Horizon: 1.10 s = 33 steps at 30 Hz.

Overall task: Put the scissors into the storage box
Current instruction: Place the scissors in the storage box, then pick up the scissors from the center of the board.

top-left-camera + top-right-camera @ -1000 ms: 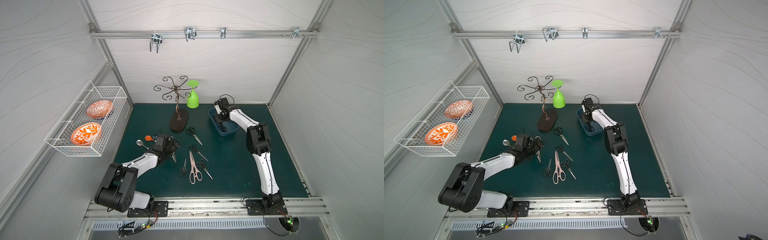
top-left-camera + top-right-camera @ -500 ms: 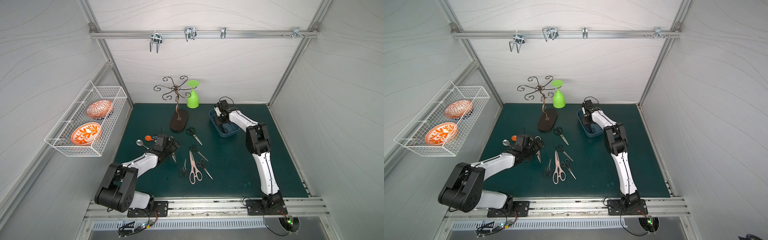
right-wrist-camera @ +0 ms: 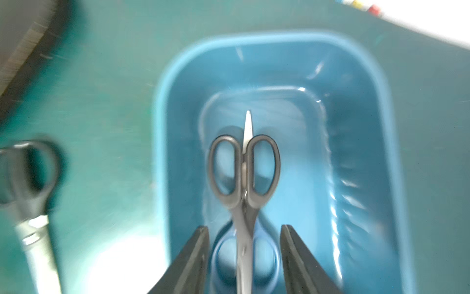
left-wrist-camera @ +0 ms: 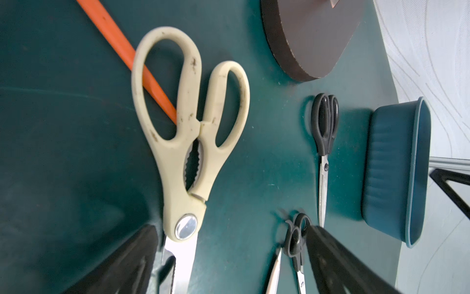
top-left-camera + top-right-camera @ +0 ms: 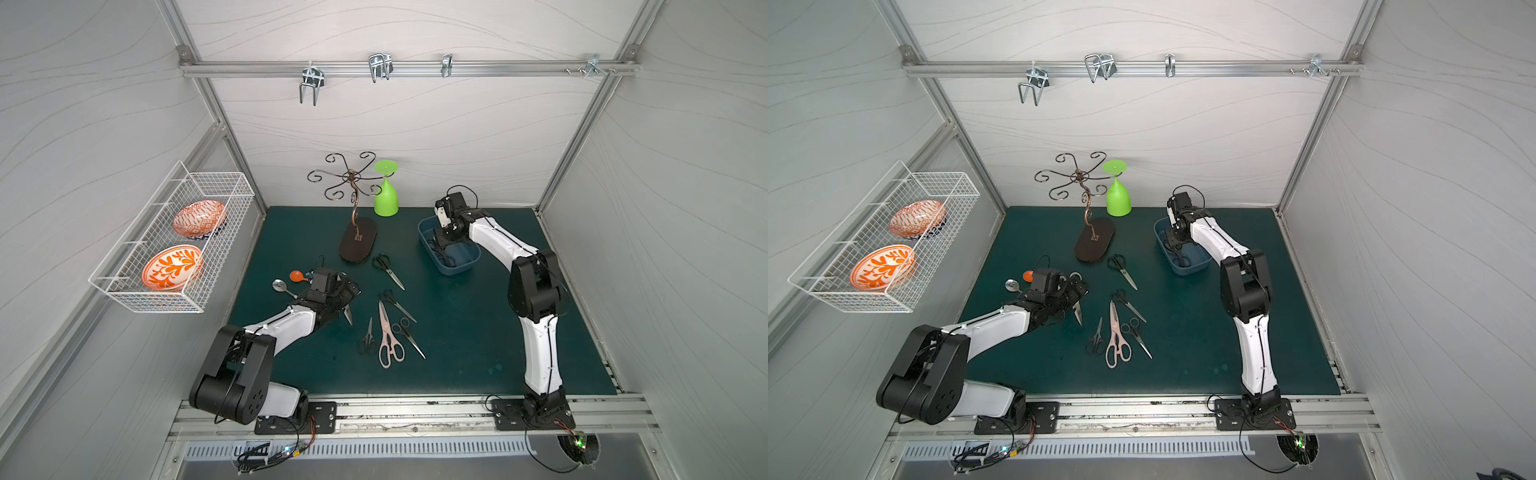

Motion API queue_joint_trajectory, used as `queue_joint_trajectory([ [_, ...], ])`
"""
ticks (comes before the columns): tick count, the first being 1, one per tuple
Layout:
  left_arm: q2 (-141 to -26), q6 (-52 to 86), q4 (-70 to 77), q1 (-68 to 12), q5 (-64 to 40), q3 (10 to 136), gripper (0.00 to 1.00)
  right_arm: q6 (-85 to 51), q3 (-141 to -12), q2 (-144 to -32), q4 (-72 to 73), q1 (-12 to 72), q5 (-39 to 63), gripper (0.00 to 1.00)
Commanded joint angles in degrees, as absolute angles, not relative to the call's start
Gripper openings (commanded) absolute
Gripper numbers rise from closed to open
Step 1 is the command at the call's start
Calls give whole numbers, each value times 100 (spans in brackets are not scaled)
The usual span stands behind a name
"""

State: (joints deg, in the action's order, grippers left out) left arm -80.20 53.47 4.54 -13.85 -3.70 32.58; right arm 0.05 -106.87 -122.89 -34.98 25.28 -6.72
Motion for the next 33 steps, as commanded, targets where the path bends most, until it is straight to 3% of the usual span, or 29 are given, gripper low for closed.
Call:
queue_joint_trajectory([
  [1, -8020, 5451, 571, -1301, -382, 3476, 96, 75, -10328, -11799, -3446, 2977, -595, 50],
  [7, -7850, 5616, 642, -1067, -329, 3272, 96, 0, -9853, -11719, -2821, 3663, -305, 50],
  [14, -7634, 5458, 544, -1023, -175, 3270, 96, -79, -10335, -12411, -2592, 4105, -181, 50],
  [24, -7514, 5475, 474, -1000, -148, 3295, 96, -162, -11294, -13453, -2660, 4206, -7, 50],
  [33, -7560, 5528, 540, -993, -184, 3270, 96, -271, -12005, -14001, -2861, 4216, -546, 49],
])
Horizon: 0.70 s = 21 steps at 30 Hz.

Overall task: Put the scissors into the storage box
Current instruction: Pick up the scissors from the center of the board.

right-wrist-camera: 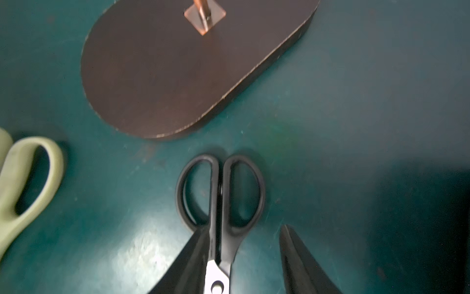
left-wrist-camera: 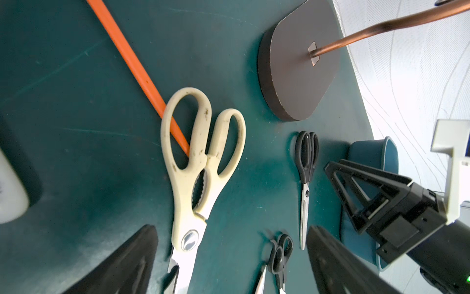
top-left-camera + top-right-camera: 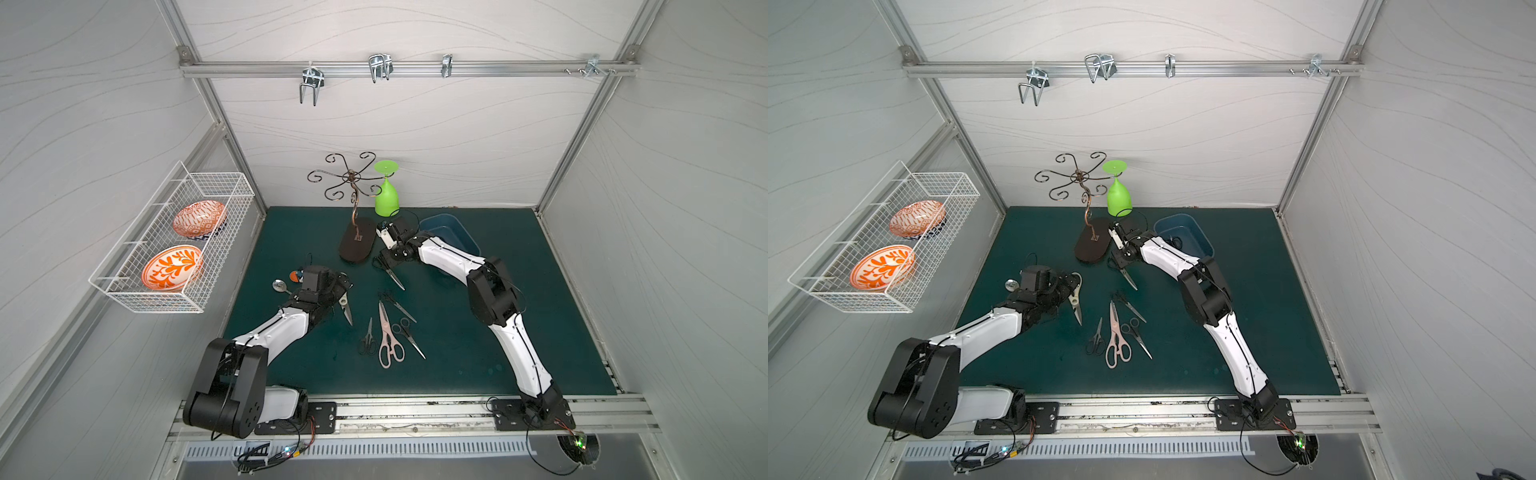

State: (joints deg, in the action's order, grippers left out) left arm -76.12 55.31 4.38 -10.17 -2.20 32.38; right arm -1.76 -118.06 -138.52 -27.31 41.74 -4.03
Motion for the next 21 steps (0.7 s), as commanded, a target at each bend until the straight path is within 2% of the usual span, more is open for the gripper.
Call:
queue_joint_trajectory([
  [1, -7570, 5537, 538, -993, -196, 3274, 96, -277, -12060, -14053, -2855, 4211, -567, 49],
  [21, -7664, 5590, 589, -1000, -329, 3304, 96, -230, -12337, -14489, -2914, 4111, -619, 37],
])
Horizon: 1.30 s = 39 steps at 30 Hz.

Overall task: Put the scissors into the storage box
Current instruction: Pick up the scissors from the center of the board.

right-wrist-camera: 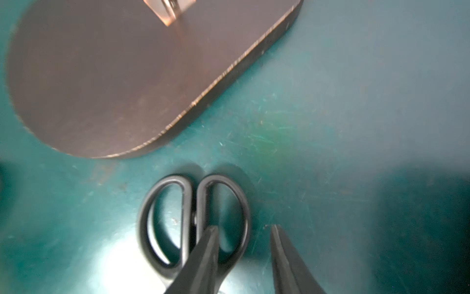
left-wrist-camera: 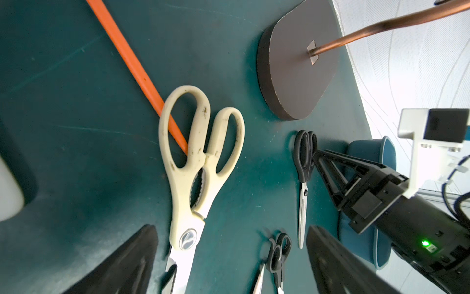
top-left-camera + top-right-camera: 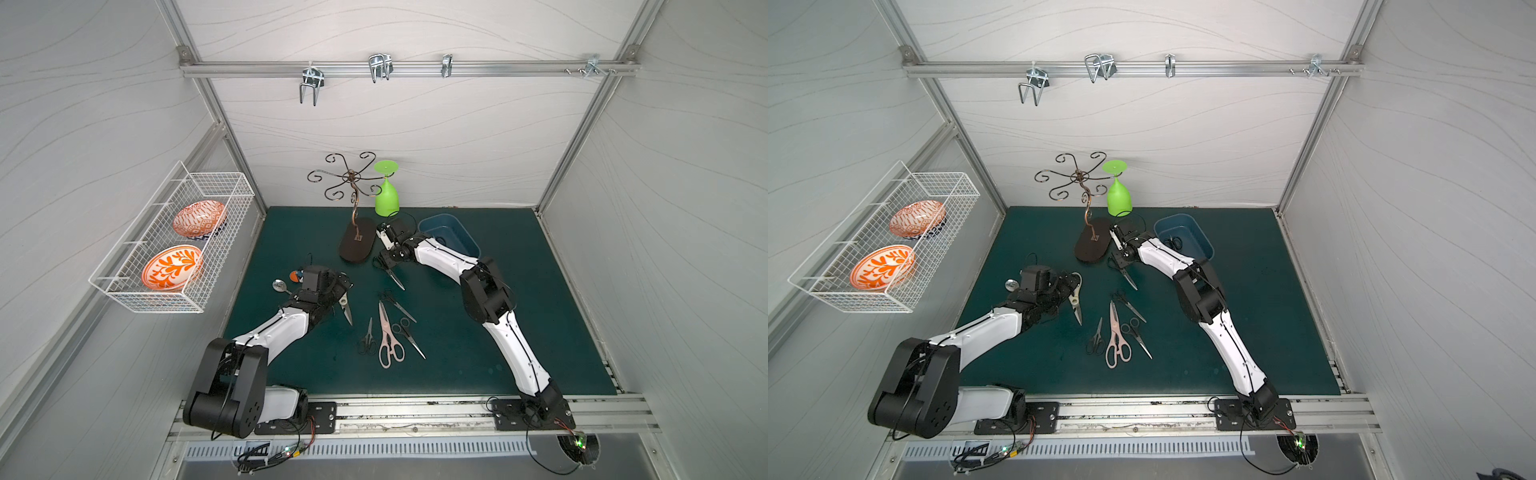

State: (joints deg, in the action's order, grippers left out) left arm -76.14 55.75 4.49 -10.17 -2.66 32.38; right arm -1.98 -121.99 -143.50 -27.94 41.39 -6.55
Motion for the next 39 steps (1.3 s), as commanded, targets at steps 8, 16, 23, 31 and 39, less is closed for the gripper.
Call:
queue_joint_trajectory([
  [8, -7682, 5607, 610, -1001, -351, 3314, 96, -200, -12623, -14684, -3252, 4105, -634, 28],
  [16, -7727, 5634, 647, -995, -375, 3331, 96, -163, -12464, -14647, -3700, 4061, -578, 22],
  [23, -7717, 5616, 624, -995, -385, 3331, 96, -211, -12291, -14601, -3956, 4018, -637, 19],
  [31, -7734, 5651, 649, -996, -428, 3331, 96, 147, -11158, -13922, -3843, 3820, -817, 17],
  [39, -7752, 5678, 667, -994, -482, 3349, 96, 308, -10321, -13263, -4305, 3724, -547, 20],
])
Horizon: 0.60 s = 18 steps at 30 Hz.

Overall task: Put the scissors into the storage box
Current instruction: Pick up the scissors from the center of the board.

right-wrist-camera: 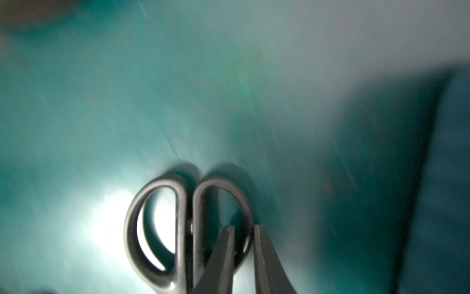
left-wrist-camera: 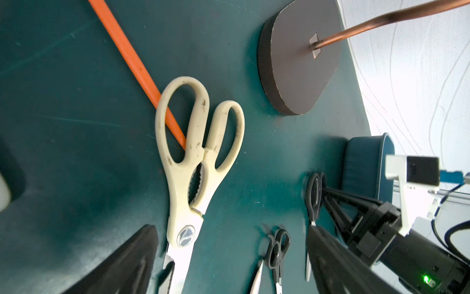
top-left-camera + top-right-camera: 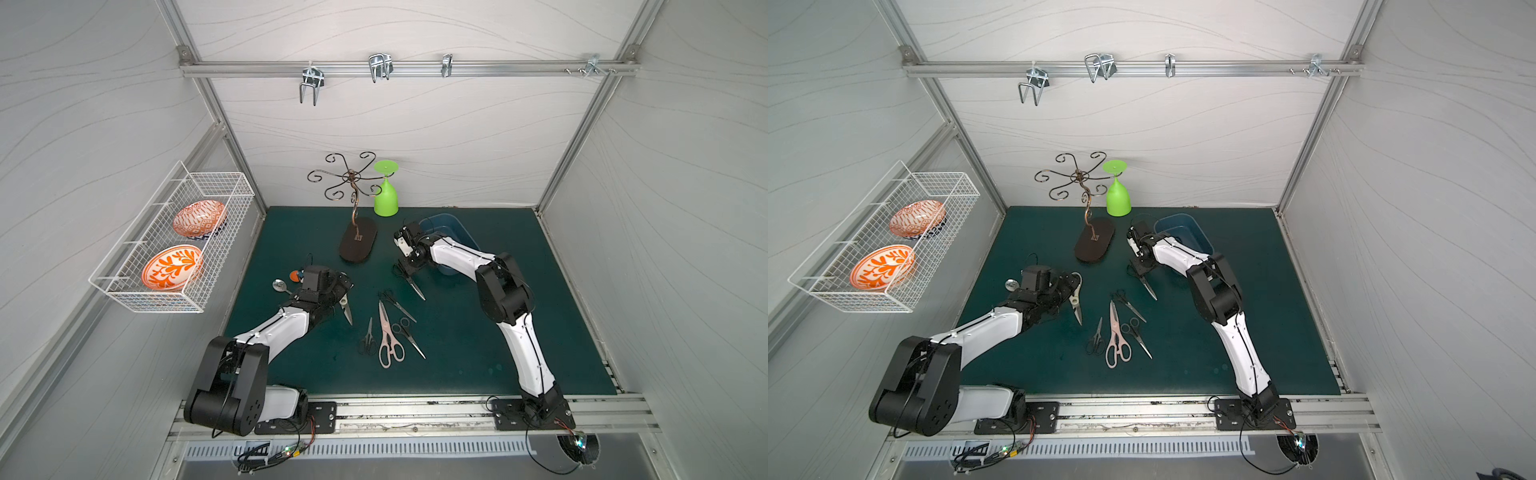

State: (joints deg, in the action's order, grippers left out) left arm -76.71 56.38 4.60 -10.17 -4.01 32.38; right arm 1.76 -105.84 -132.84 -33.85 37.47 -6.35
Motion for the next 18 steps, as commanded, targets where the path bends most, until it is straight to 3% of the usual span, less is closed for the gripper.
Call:
queue_joint_trajectory([
  [1, -7767, 5684, 674, -1000, -486, 3346, 96, 286, -10364, -13284, -4429, 3724, -517, 21],
  [13, -7683, 5678, 642, -994, -519, 3332, 96, -1, -11208, -13884, -4968, 3728, -679, 25],
  [18, -7660, 5667, 622, -994, -503, 3331, 96, -170, -11038, -13912, -4842, 3729, -639, 18],
])
